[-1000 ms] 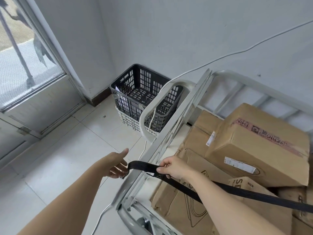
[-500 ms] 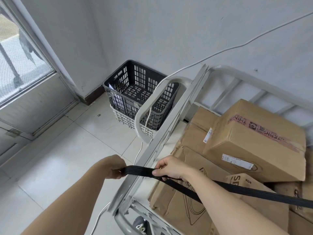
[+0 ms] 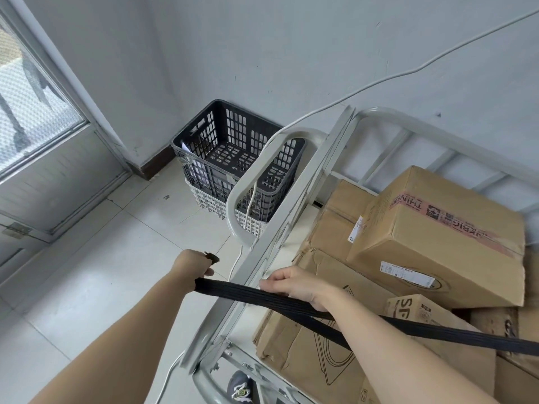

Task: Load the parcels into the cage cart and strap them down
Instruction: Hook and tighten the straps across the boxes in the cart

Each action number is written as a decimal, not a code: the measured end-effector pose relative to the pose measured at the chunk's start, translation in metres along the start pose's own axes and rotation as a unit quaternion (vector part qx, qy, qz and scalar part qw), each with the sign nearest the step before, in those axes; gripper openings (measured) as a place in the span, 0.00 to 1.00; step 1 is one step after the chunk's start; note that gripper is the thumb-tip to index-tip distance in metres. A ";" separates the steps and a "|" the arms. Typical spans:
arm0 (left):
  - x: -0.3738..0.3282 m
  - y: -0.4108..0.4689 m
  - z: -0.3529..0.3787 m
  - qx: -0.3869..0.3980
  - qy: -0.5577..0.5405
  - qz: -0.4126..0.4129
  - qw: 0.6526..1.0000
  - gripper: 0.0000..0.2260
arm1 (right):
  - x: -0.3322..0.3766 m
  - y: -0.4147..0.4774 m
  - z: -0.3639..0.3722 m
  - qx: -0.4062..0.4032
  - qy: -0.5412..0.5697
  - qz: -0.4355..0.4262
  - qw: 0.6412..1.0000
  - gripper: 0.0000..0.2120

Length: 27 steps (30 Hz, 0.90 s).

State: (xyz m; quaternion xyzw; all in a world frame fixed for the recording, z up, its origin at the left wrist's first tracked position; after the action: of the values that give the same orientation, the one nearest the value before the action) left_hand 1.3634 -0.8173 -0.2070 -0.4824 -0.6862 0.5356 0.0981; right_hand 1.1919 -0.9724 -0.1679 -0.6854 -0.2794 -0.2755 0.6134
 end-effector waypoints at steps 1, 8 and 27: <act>-0.004 -0.001 -0.002 -0.002 0.004 0.020 1.000 0.08 | -0.002 0.001 -0.003 -0.016 0.011 0.002 1.000 0.14; -0.017 -0.002 -0.002 0.035 0.062 0.058 0.996 0.21 | -0.016 0.009 -0.028 -0.122 0.041 0.022 0.991 0.12; -0.016 -0.004 0.016 0.144 0.112 0.016 0.983 0.15 | -0.012 0.035 -0.019 -0.094 0.044 -0.003 0.995 0.02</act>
State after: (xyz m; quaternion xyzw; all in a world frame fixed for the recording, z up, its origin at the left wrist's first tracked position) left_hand 1.3596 -0.8396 -0.2042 -0.5314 -0.5789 0.5724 0.2343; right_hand 1.2087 -0.9950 -0.1986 -0.7264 -0.2269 -0.3319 0.5573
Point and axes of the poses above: each hand's wrist, its own y-axis towards the middle knuckle, its own z-axis out of the palm, x = y × z, the point moved 10 cm from there along y, towards the middle knuckle, and after that the axes turned 8 degrees about -z, right-handed, at the moved point
